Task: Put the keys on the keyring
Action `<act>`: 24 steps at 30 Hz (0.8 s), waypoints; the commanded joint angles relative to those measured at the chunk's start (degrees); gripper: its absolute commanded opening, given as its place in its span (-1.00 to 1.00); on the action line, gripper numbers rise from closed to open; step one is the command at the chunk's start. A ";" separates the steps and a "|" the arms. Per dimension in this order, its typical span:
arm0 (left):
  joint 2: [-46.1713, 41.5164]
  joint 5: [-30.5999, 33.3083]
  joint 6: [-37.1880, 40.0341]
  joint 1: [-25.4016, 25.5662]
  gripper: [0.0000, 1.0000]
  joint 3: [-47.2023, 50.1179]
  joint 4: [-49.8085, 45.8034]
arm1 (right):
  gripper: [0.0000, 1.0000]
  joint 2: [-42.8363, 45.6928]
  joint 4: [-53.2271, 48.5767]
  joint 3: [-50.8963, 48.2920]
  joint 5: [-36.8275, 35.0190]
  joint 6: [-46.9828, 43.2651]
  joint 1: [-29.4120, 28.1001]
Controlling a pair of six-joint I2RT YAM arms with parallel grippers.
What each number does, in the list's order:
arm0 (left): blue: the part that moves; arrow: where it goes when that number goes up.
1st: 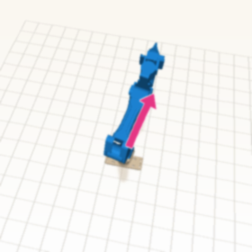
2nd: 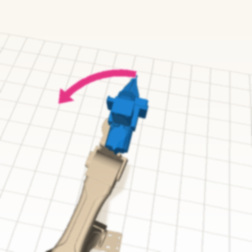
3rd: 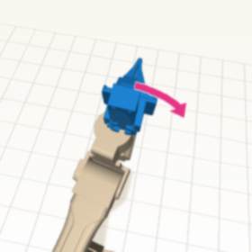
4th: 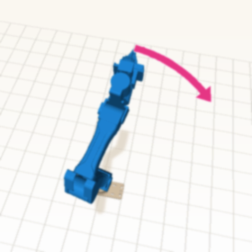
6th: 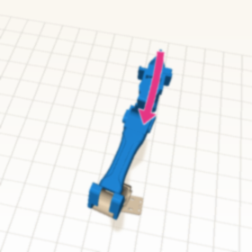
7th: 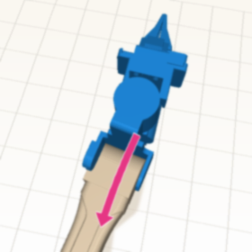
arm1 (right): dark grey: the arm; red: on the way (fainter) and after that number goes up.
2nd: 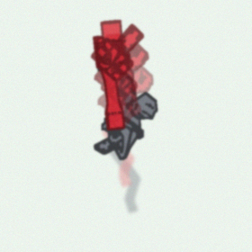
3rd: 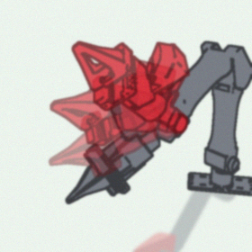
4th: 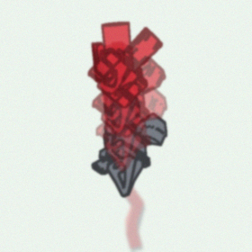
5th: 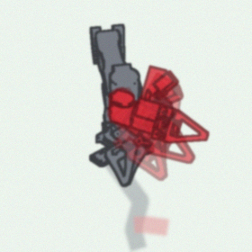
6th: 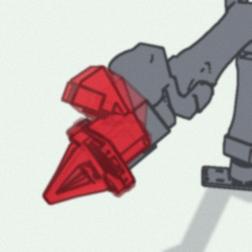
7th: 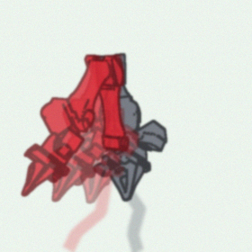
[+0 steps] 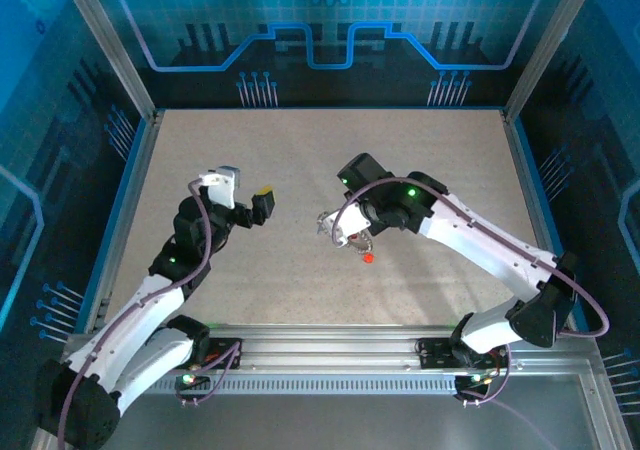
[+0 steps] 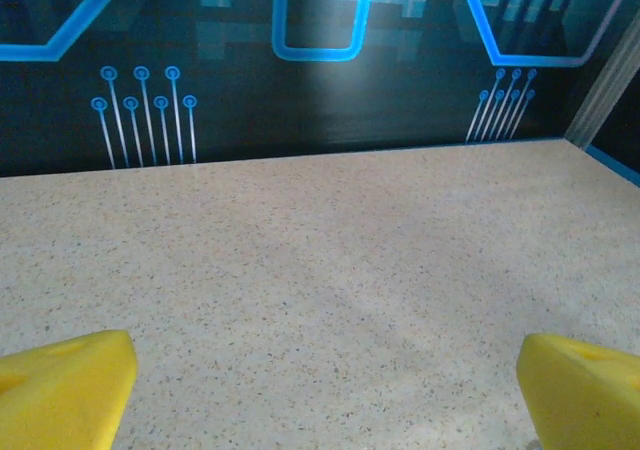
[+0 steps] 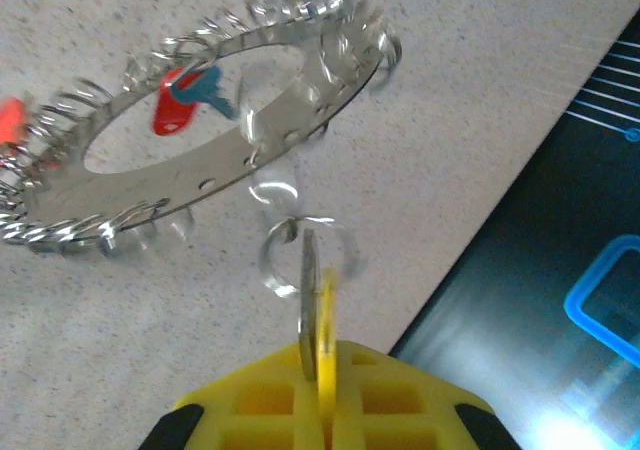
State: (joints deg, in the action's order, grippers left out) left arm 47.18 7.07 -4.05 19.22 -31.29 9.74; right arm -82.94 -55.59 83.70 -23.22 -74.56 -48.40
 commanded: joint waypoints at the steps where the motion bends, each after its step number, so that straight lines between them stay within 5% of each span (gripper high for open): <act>1: -1.96 3.04 -3.70 -0.59 0.97 1.67 -0.98 | -1.00 -1.01 -5.79 4.78 4.79 5.98 -0.56; 7: -2.86 4.36 -6.25 -0.59 0.97 2.37 -0.79 | -1.00 -8.30 -23.27 14.80 7.71 20.31 -0.73; 12: -2.11 5.09 -5.56 -0.76 0.98 2.34 -0.10 | -1.00 -15.96 -38.59 21.02 -1.91 29.18 -2.13; 18: -2.35 6.01 -4.90 -0.99 0.98 2.04 -0.10 | -1.00 -13.56 -31.50 18.83 -15.84 25.72 -5.89; 24: -4.87 9.22 -5.32 -1.38 0.98 2.98 -1.43 | -1.00 -9.66 -15.83 11.02 -28.41 12.33 -8.40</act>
State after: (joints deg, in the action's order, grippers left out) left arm 44.07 13.50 -8.99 18.68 -29.06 8.86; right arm -95.18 -79.48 97.14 -41.56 -54.41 -55.99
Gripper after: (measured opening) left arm 0.988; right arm 0.071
